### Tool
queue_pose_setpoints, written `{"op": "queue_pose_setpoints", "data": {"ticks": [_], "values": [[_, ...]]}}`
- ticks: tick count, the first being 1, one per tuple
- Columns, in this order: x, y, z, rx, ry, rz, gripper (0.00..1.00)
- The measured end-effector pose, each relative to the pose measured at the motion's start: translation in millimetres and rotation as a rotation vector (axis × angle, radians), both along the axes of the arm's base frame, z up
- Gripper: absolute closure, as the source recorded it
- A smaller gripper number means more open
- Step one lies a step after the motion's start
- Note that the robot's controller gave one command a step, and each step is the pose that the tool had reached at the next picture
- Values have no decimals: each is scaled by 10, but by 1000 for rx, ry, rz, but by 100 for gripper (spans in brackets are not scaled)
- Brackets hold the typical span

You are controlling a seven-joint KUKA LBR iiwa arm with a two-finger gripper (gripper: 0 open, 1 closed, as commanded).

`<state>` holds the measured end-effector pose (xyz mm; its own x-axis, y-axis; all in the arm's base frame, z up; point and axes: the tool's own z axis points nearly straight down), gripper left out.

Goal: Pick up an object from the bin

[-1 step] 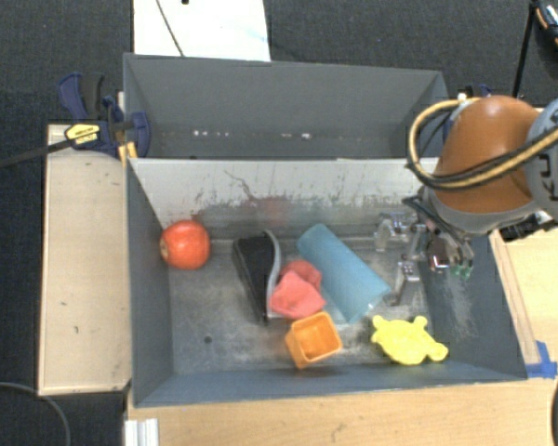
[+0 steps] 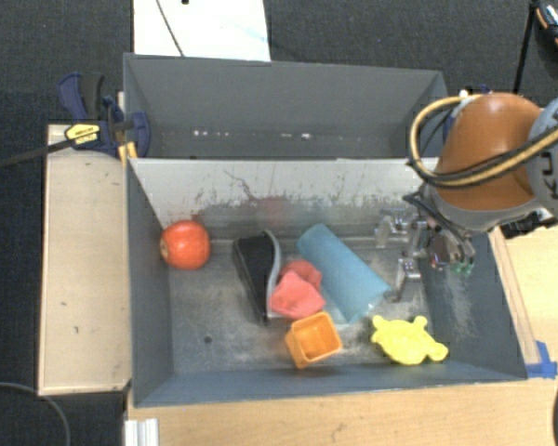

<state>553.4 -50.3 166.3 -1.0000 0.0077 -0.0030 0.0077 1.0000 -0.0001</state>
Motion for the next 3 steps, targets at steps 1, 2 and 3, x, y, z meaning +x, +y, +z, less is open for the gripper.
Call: {"op": "queue_pose_setpoints", "data": {"ticks": [1,2,3], "values": [[5,383,-324,-2,-5,55,0],[-174,632,-552,8,-10,0,0],[5,1169,-932,2,-6,20,100]]}}
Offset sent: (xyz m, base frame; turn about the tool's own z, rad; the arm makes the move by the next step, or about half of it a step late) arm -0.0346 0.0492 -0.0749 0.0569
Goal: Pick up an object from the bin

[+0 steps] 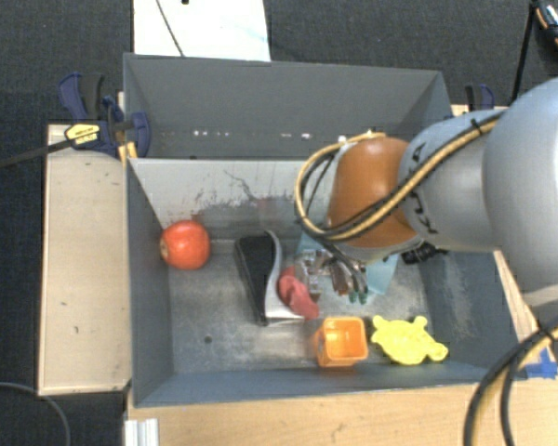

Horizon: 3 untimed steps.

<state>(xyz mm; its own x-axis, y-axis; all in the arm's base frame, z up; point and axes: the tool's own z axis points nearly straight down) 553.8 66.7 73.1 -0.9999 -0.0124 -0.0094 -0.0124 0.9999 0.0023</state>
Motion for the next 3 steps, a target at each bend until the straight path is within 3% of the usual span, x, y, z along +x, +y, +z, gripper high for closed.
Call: {"op": "queue_pose_setpoints", "data": {"ticks": [1,2,3], "values": [[0,0,0,0,0,1,100],[-308,-126,165,-2,7,4,100],[-282,48,499,-4,14,11,100]]}}
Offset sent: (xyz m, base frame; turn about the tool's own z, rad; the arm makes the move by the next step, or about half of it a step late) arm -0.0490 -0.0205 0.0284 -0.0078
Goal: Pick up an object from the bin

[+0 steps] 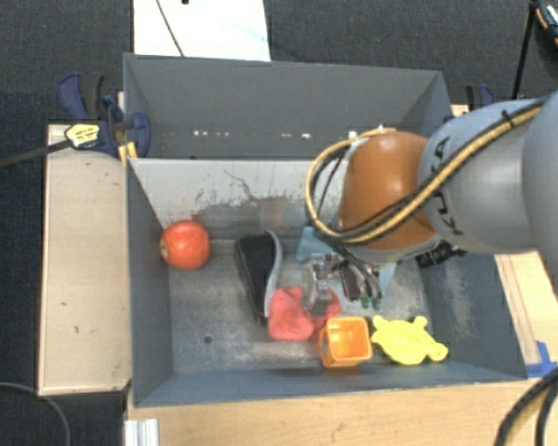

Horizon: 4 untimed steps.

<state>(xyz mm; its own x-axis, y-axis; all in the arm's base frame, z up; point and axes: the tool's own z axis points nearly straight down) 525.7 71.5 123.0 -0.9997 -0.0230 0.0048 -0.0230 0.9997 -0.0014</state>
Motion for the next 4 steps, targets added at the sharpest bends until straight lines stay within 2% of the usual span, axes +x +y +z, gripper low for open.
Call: {"op": "queue_pose_setpoints", "data": {"ticks": [1,2,3,4], "values": [[-177,82,305,2,-6,24,0],[-281,63,372,2,-6,30,0],[-382,-9,-111,3,-14,36,0],[-406,-517,-288,4,-4,88,0]]}}
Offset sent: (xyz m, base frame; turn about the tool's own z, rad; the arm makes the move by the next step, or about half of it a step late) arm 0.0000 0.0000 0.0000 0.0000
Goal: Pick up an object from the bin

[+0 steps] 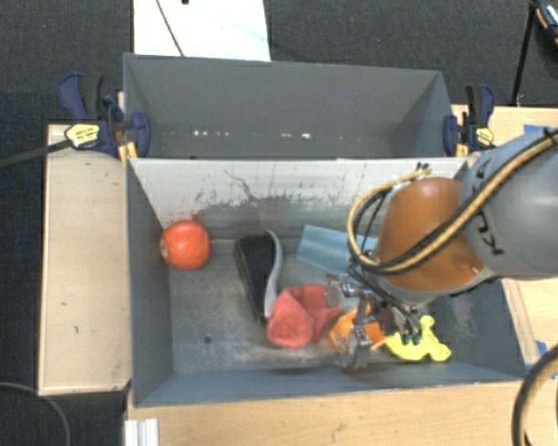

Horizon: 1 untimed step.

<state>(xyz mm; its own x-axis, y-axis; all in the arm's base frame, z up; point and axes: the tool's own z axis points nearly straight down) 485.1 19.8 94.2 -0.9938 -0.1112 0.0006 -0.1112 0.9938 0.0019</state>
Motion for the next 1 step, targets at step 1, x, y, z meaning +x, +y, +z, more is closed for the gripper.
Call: {"op": "queue_pose_setpoints", "data": {"ticks": [1], "values": [[320,-687,64,-2,-3,-103,100]]}}
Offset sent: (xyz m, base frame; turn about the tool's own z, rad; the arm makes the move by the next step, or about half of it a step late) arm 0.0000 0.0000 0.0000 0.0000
